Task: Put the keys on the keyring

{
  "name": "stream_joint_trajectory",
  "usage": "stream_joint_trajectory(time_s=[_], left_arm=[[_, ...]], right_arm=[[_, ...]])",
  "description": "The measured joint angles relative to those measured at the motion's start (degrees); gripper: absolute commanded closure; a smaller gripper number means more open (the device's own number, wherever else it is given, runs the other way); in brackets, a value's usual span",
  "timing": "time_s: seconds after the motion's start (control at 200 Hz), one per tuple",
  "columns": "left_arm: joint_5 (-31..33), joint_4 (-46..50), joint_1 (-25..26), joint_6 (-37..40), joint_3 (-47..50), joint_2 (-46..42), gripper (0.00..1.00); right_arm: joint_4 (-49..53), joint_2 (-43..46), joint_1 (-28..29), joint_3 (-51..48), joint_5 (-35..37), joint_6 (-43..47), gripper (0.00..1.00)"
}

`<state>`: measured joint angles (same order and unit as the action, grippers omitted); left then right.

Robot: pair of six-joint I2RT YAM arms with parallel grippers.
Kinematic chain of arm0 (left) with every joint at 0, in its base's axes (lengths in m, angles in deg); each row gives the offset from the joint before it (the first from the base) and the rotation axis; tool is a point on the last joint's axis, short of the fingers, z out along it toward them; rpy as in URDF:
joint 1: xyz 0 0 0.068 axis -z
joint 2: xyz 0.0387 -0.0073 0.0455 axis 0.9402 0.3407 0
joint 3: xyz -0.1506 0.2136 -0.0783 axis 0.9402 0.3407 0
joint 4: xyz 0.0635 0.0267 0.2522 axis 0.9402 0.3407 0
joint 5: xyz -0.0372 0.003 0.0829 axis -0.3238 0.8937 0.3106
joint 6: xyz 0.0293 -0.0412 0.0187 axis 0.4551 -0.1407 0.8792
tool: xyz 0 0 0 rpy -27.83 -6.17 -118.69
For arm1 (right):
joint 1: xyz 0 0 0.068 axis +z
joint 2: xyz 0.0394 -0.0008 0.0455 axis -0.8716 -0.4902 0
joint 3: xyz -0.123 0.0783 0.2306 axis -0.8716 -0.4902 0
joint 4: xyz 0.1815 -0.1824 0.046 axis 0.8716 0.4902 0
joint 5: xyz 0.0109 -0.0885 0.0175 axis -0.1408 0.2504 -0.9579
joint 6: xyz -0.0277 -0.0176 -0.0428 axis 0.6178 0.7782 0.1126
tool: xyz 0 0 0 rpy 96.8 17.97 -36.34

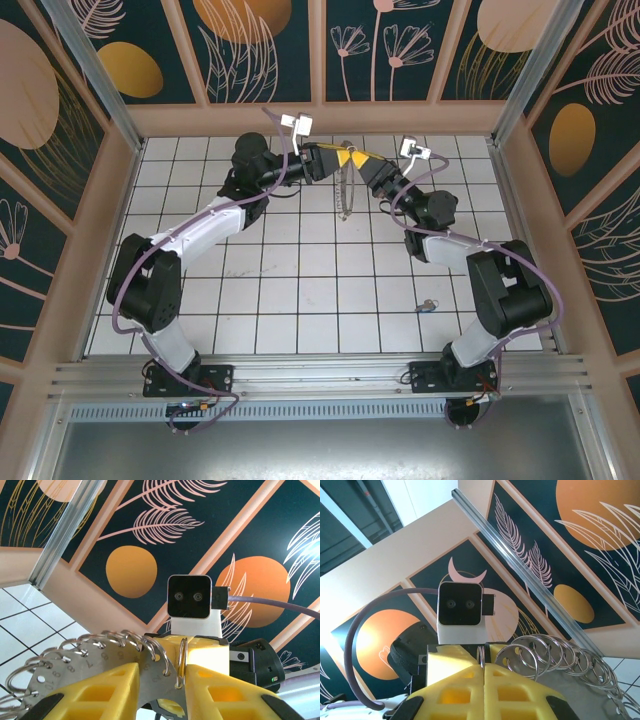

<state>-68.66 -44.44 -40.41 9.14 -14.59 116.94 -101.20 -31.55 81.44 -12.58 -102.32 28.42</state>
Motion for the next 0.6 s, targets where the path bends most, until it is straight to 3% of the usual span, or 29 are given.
stream_joint_trajectory(time_s=[0.36,0.601], left_arm=[[0.0,-1.2,0.0,-0.9,0.0,0.6,0.7],[-0.2,-2.6,0.0,-2.4,0.0,0.8,0.87]], right_arm=[[0.0,-0.5,0.2,0.2,0.1,-0.2,1.0],[0.0,-0.9,0.3,0.2,0.1,-0.2,1.0]])
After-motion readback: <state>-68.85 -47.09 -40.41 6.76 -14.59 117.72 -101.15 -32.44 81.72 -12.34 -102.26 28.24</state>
